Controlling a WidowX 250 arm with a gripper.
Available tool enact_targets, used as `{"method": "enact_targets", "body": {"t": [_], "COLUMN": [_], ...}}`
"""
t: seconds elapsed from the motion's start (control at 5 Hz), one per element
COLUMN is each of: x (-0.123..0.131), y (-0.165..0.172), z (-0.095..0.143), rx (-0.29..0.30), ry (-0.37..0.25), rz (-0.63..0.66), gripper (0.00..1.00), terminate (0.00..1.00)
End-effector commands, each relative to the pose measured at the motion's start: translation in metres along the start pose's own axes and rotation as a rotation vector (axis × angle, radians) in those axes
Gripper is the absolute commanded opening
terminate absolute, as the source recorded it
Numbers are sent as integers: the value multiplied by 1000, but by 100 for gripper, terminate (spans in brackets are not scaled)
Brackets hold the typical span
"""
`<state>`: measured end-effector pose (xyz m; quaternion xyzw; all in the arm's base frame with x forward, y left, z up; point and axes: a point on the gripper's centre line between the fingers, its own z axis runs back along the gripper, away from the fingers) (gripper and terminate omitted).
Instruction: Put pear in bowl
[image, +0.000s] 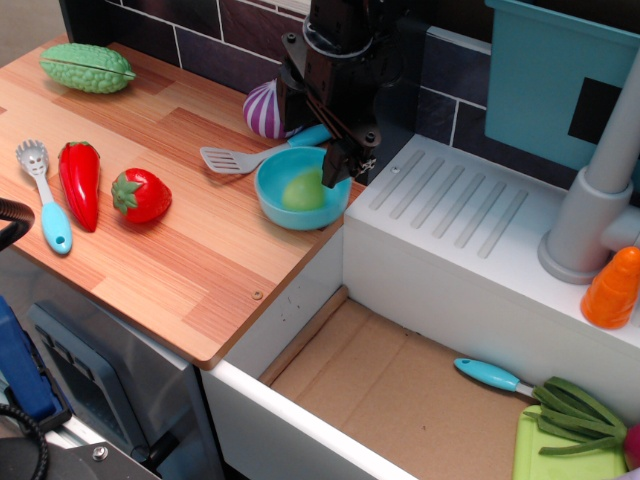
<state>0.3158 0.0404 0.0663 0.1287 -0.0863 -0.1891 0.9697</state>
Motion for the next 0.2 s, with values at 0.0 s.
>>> {"method": "enact_targets", "body": {"t": [0.0], "x": [8], "y": [10], "z": [9], "rx": [19], "ry": [-39], "rz": [13], "gripper": [100], "terminate": [100]}}
